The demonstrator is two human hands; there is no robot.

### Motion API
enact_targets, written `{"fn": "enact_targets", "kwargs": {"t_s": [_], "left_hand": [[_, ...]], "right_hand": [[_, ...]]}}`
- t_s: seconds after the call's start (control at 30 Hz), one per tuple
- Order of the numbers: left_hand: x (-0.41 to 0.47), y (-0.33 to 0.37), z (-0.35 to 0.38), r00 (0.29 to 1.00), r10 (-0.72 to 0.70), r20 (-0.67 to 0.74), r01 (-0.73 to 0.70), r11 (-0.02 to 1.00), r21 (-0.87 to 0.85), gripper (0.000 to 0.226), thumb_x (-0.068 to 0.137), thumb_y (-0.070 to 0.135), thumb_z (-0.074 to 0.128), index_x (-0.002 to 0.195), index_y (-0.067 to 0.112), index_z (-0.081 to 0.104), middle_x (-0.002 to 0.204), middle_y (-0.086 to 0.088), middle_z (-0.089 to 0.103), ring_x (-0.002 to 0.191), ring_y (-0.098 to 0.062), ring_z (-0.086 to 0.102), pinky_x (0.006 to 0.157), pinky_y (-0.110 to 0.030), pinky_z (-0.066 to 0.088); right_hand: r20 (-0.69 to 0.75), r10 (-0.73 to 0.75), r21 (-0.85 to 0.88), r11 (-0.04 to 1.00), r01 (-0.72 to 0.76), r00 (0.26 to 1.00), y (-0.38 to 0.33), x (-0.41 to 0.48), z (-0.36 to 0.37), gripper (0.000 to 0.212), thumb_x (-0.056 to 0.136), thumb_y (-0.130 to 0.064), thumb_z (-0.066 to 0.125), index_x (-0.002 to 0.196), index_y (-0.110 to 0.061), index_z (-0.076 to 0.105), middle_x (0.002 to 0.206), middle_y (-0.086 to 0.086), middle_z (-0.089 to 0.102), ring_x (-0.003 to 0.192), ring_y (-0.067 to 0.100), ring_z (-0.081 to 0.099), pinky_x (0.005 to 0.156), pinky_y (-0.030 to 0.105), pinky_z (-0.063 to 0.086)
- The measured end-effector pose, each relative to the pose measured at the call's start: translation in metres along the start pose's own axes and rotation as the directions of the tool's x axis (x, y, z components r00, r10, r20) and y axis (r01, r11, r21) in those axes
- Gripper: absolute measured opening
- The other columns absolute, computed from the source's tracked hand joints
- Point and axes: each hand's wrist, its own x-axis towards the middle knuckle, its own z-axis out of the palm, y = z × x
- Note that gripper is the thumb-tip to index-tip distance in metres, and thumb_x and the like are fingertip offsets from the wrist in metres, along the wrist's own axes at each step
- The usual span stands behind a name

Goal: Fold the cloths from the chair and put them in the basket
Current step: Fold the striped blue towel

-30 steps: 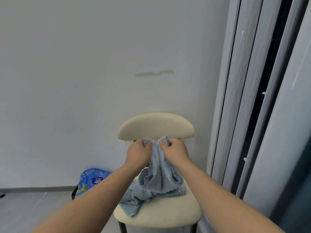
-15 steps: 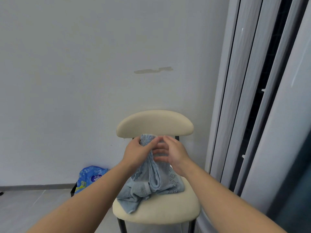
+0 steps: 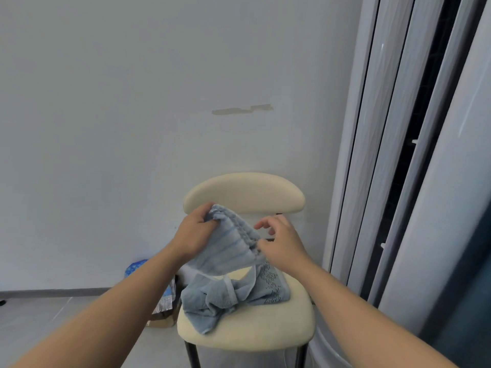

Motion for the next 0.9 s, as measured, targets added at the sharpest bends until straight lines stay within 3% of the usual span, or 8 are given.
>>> {"fn": "enact_targets", "kwargs": {"t_s": [0.2, 0.3, 0.43, 0.63, 0.7, 0.8, 0.9], "left_hand": [[-0.001, 0.011, -0.006, 0.996, 0.029, -0.085, -0.04, 0.99, -0.133, 0.013, 0.081, 0.024, 0.045, 0.083, 0.021, 0.057, 0.077, 0.015, 0.06, 0.072, -0.001, 0.051, 0.075, -0.033, 0.042], [-0.001, 0.013, -0.008, 0.994, 0.047, -0.099, -0.062, 0.987, -0.148, 0.016, 0.08, 0.023, 0.044, 0.085, 0.014, 0.056, 0.079, 0.009, 0.059, 0.072, -0.004, 0.05, 0.075, -0.033, 0.041], [0.0, 0.014, -0.012, 0.992, 0.066, -0.112, -0.085, 0.981, -0.175, 0.011, 0.078, 0.02, 0.045, 0.08, 0.018, 0.056, 0.074, 0.016, 0.057, 0.072, -0.004, 0.05, 0.071, -0.026, 0.04], [0.002, 0.013, -0.016, 0.989, 0.094, -0.118, -0.118, 0.97, -0.212, 0.012, 0.078, 0.018, 0.046, 0.08, 0.015, 0.057, 0.077, 0.01, 0.057, 0.075, -0.008, 0.05, 0.069, -0.022, 0.04], [0.003, 0.014, -0.017, 0.988, 0.099, -0.117, -0.122, 0.97, -0.212, 0.012, 0.078, 0.017, 0.047, 0.081, 0.013, 0.057, 0.077, 0.008, 0.057, 0.075, -0.009, 0.05, 0.07, -0.024, 0.04], [0.003, 0.017, -0.018, 0.986, 0.106, -0.128, -0.129, 0.974, -0.189, 0.011, 0.076, 0.017, 0.046, 0.078, 0.012, 0.056, 0.073, 0.01, 0.056, 0.071, -0.007, 0.049, 0.066, -0.021, 0.04], [0.003, 0.016, -0.018, 0.984, 0.122, -0.132, -0.136, 0.985, -0.102, 0.01, 0.077, 0.018, 0.045, 0.074, 0.01, 0.05, 0.066, 0.009, 0.049, 0.065, -0.009, 0.042, 0.063, -0.027, 0.037]], "right_hand": [[0.024, -0.226, -0.019, 0.974, 0.226, 0.974, -0.018, -0.009, 0.004, 0.031, 0.074, -0.031, 0.05, 0.101, -0.033, 0.066, 0.106, -0.015, 0.047, 0.107, 0.011, 0.05, 0.094, 0.031, 0.047], [0.015, -0.251, -0.048, 0.967, 0.251, 0.968, -0.021, -0.01, 0.001, 0.034, 0.074, -0.026, 0.054, 0.107, -0.036, 0.059, 0.11, -0.016, 0.043, 0.109, 0.01, 0.049, 0.092, 0.033, 0.048], [-0.009, -0.324, -0.146, 0.936, 0.319, 0.946, -0.019, -0.014, -0.004, 0.024, 0.072, -0.024, 0.058, 0.095, -0.032, 0.057, 0.104, -0.017, 0.042, 0.102, 0.01, 0.048, 0.087, 0.035, 0.048], [-0.056, -0.352, -0.232, 0.915, 0.331, 0.934, -0.01, -0.015, -0.002, 0.027, 0.076, -0.047, 0.06, 0.097, -0.032, 0.069, 0.1, -0.013, 0.043, 0.095, 0.009, 0.046, 0.084, 0.034, 0.046], [-0.053, -0.452, -0.329, 0.85, 0.412, 0.89, -0.01, -0.016, -0.002, 0.026, 0.079, -0.054, 0.067, 0.09, -0.031, 0.07, 0.094, -0.008, 0.04, 0.09, 0.013, 0.043, 0.079, 0.034, 0.041], [0.039, -0.641, -0.505, 0.649, 0.569, 0.767, -0.02, -0.019, -0.001, 0.036, 0.08, -0.055, 0.071, 0.067, -0.025, 0.057, 0.089, -0.005, 0.038, 0.085, 0.019, 0.039, 0.074, 0.035, 0.033], [0.153, -0.744, -0.46, 0.529, 0.713, 0.65, -0.038, -0.026, 0.007, 0.041, 0.083, -0.052, 0.071, 0.062, -0.02, 0.058, 0.09, -0.003, 0.048, 0.085, 0.022, 0.044, 0.074, 0.039, 0.039]]}}
